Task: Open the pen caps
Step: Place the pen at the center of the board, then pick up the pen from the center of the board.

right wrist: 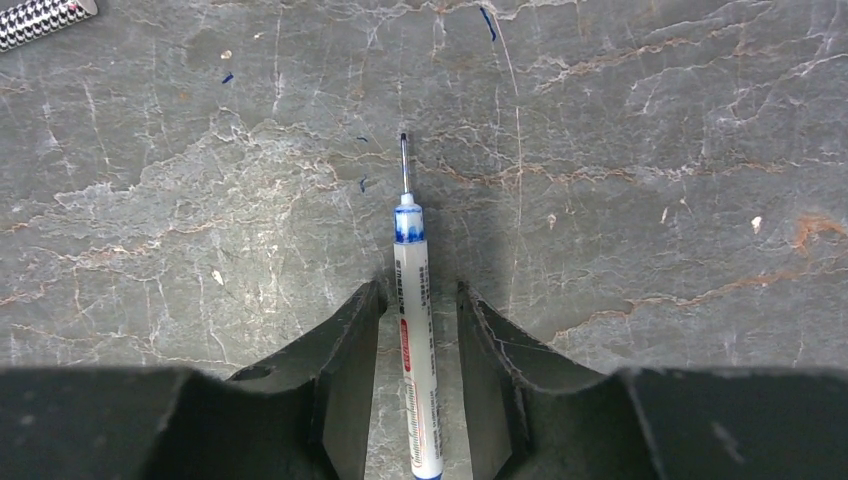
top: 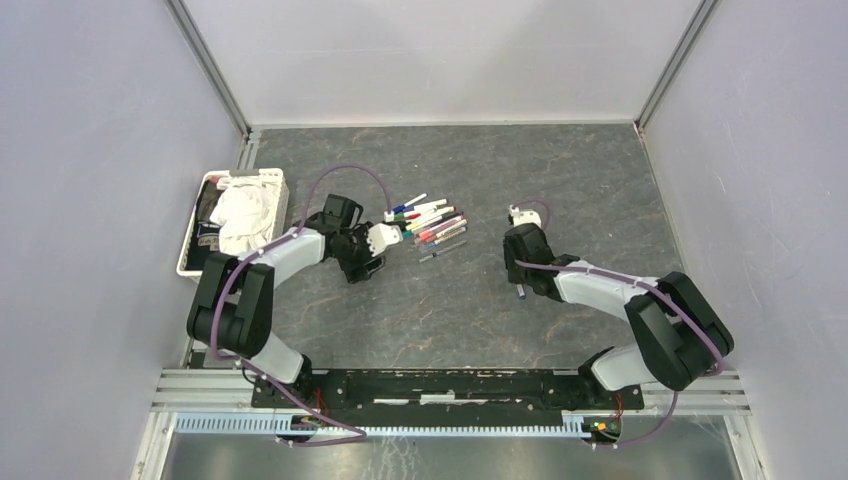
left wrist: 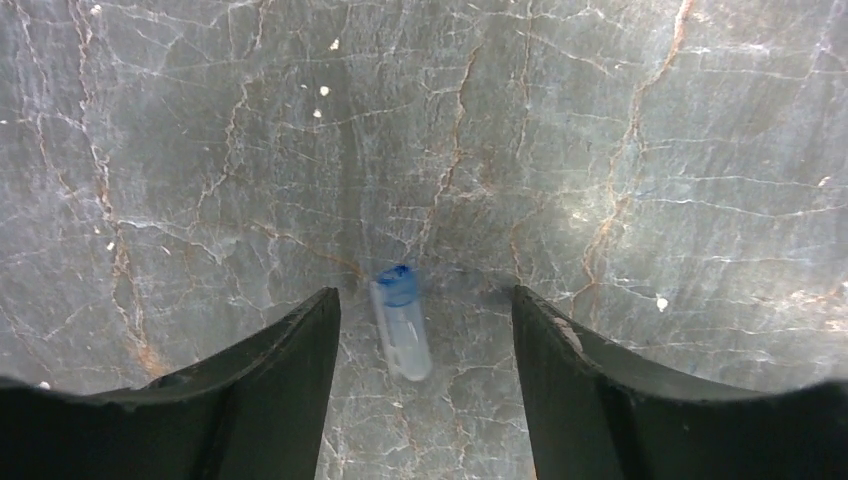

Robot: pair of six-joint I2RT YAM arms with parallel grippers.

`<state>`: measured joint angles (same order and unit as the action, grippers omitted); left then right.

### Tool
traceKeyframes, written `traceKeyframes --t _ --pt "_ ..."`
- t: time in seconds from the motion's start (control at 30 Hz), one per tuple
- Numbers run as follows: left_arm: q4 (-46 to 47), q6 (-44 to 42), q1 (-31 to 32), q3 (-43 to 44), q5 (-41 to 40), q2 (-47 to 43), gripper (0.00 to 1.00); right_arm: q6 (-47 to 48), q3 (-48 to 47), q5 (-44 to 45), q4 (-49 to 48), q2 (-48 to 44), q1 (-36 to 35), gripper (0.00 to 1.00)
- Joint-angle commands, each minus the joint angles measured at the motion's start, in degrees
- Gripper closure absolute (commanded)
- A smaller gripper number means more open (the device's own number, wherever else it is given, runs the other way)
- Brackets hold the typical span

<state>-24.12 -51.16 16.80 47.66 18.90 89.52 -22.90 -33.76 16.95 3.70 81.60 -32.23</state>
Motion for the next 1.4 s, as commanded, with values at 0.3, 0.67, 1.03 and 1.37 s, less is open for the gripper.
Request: traceKeyframes --t 0.3,0.67,1.03,1.37 --pt "-11.58 8.04 0.1 12.5 3.6 -7.34 0.14 -0.2 -4.07 -4.97 5.78 0.12 0.76 0.59" --pt "-19.08 19.74 -4.95 27.61 2.27 -10.39 0.0 2.22 -18.8 -5.64 10.78 2.0 0.92 0.41" --pt "-25.46 25.45 -13.9 28.81 9.41 -10.96 0.0 23.15 -52.84 -20.81 11.57 24.87 0.01 0.43" --pt "-25.18 24.63 -14.15 24.1 12.26 -12.33 0.0 35.83 -69.24 -30.41 8.28 40.24 -1.06 0.4"
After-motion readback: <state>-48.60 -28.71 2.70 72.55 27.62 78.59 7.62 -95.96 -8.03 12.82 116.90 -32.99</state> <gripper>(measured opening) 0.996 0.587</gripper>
